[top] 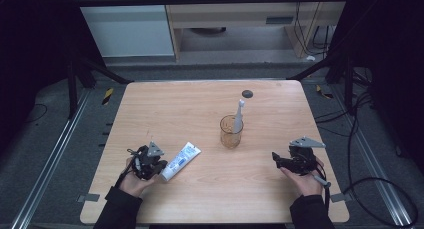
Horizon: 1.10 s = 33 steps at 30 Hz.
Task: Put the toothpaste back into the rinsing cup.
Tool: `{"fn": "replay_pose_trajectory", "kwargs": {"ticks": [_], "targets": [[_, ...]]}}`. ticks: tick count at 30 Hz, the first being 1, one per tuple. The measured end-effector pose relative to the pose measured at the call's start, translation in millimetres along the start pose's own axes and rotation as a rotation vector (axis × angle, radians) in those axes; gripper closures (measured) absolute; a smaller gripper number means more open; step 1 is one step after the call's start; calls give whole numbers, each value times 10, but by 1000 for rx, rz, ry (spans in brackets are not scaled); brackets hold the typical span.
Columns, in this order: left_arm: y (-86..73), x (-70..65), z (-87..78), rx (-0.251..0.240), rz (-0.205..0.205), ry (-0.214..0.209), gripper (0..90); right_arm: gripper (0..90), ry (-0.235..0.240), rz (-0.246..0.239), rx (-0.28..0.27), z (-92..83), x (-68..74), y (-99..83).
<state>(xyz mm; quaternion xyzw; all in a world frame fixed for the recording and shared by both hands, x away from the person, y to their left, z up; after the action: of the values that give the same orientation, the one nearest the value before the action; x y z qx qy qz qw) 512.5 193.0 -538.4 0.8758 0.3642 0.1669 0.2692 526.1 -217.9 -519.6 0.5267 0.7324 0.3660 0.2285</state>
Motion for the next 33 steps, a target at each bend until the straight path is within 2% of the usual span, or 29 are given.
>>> {"fn": "replay_pose_trajectory", "kwargs": {"ticks": [4,12,16,17,22,24,29,33], "targets": [[25,39,-25,-2,-17,12,868,292,-4,-6,-2,2,-9,4],[254,145,-174,-50,-61,39,789,293,9,5,-7,-7,27,44],[347,142,-231,-64,-55,42,736,293,9,-9,-13,0,52,82],[413,135,-267,-70,-51,39,719,293,11,-11,-11,3,60,87],[588,103,-318,-63,-20,35,641,293,8,-22,-3,21,52,74],[648,70,-324,-54,-9,21,604,293,4,-20,-2,24,35,67],[731,-18,-266,-27,20,10,548,293,4,-13,-1,25,13,61],[741,-71,-189,-6,23,-3,519,293,5,-12,-5,18,5,62]]}}
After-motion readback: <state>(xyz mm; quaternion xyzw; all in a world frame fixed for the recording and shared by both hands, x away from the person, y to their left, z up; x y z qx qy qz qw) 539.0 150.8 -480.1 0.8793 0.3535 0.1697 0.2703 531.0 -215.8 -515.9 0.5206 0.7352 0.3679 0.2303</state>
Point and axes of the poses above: each handheld gripper's, and its own axes: z roughly forward along the jaws, y roughly out of its top, x roughly to its left, the point moved 9 cm from there along z, roughly forward along the jaws, and after that the axes turned 1 degree about z, right-handed, at the moved point
